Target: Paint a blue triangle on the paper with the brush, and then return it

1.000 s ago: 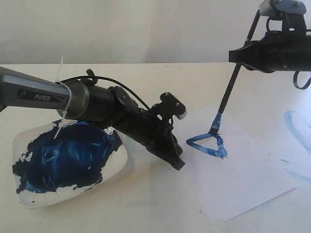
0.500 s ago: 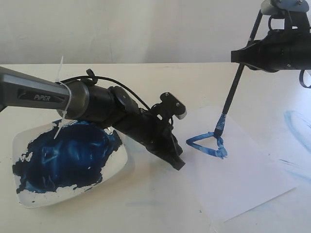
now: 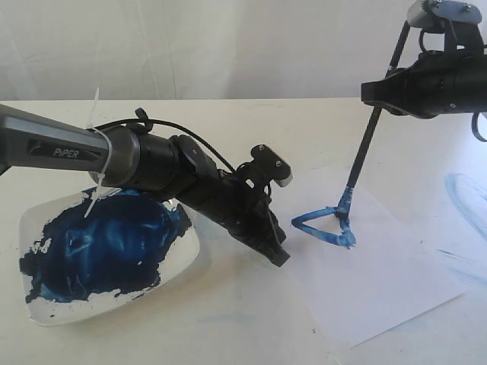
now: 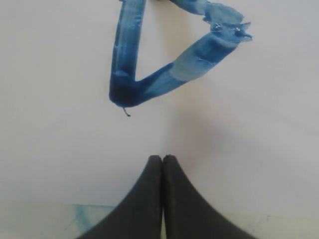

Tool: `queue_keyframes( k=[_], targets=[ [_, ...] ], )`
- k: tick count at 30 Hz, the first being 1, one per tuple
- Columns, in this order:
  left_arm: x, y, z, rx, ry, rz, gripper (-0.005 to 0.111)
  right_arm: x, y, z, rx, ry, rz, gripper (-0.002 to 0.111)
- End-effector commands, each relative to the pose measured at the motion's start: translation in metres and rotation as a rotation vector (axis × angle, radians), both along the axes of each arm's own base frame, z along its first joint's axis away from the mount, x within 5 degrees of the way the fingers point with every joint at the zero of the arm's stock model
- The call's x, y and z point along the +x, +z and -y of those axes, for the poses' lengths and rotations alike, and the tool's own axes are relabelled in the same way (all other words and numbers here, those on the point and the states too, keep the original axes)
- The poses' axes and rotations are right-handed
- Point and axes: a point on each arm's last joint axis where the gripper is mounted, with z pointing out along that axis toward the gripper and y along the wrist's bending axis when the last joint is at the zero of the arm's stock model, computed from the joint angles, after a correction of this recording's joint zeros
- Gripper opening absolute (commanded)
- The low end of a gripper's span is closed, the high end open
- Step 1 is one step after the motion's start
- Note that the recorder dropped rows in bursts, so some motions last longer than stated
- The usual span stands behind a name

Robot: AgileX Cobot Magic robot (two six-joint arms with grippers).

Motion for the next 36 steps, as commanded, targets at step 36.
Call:
queue_keyframes(
  k=[36],
  targets=[
    [-0.003, 0.002, 0.001, -0.008, -0.009, -0.013, 0.0, -0.017, 0.02, 0.006, -0.03, -0.016, -0.036, 0.0]
  ],
)
